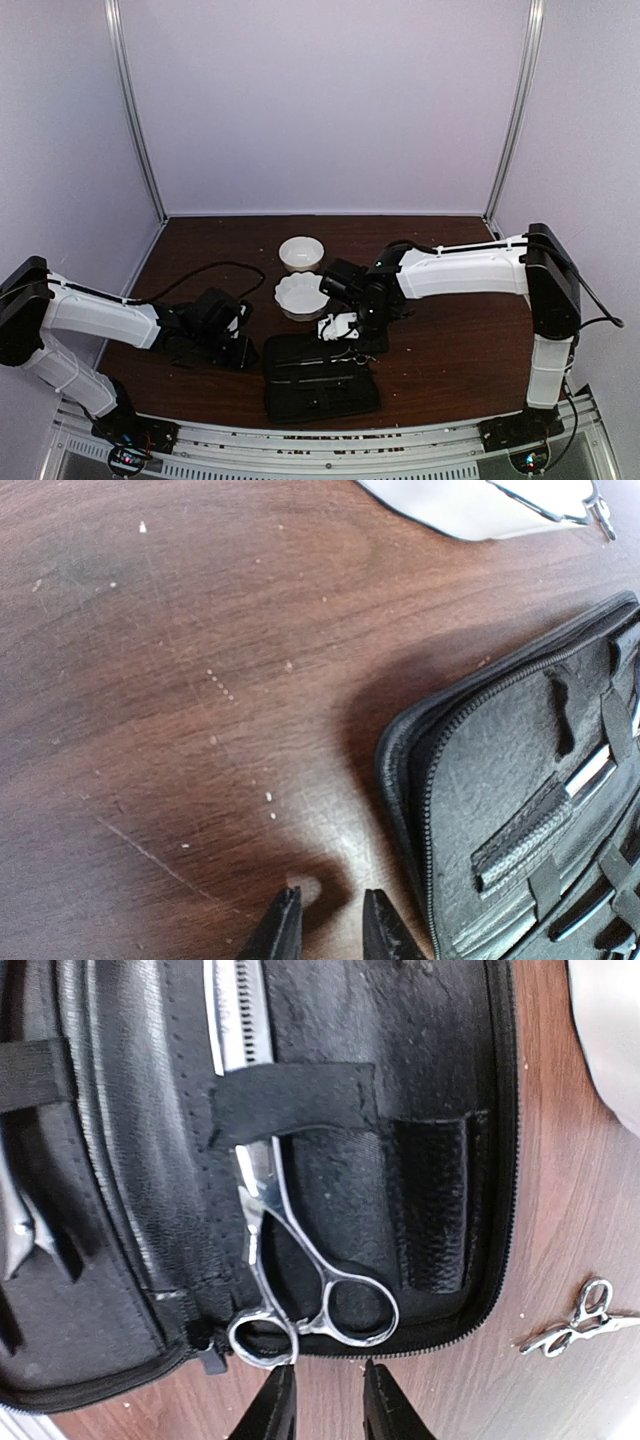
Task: Sort the hair-cutting tools
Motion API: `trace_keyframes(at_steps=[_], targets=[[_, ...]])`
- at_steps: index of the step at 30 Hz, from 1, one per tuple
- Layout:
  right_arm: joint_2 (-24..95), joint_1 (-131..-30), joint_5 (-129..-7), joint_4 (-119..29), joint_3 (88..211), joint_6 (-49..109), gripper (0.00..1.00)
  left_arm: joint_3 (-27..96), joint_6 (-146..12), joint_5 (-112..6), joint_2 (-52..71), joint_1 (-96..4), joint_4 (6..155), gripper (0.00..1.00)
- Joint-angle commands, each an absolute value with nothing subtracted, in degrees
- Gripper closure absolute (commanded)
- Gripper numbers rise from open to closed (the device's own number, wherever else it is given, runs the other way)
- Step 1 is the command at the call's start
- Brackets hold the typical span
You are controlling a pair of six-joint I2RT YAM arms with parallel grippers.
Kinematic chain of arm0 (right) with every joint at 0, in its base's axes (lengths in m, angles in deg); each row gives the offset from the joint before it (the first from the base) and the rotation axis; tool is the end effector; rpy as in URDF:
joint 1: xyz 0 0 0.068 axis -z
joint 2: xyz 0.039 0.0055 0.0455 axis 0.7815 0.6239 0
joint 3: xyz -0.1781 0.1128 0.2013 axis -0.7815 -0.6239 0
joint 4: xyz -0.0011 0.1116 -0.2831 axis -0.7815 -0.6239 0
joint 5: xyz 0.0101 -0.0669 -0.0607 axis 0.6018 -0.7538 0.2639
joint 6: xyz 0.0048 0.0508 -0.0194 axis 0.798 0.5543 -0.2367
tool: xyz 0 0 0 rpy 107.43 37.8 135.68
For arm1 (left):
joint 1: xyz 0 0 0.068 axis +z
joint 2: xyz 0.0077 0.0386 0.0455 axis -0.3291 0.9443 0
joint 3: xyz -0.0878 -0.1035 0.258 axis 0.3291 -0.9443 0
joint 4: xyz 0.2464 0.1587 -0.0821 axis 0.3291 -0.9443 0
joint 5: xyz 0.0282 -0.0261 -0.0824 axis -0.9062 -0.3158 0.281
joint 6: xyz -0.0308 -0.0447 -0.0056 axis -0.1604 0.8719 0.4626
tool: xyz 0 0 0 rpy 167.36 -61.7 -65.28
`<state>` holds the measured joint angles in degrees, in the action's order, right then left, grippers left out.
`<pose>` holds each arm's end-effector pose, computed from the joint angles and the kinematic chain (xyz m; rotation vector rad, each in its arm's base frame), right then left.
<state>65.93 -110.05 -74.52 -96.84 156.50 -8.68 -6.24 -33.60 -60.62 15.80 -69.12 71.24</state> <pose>0.2198 0.3624 0.1833 -2.1303 2.1012 0.0868 0.1742 -0.2076 0.1177 0.1278 2.6946 -0.5938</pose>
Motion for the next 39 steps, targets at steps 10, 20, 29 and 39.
trace_keyframes(at_steps=[10, 20, 29, 39], targets=[[66.4, -109.2, -73.3, -91.4, 155.0, -10.5, 0.75, -7.8, -33.7, -58.3, 17.7, -68.8, 68.7, 0.75], [67.8, -109.0, -72.1, -92.3, 154.9, -10.8, 0.77, -8.2, -33.9, -58.0, 17.6, -68.8, 68.9, 0.75], [68.4, -108.8, -71.2, -94.3, 154.6, -12.2, 0.7, -7.9, -34.0, -57.6, 18.2, -68.8, 69.3, 0.75], [68.7, -108.2, -69.6, -95.2, 155.3, -12.9, 0.7, -8.2, -33.8, -57.5, 17.7, -68.8, 69.5, 0.75]])
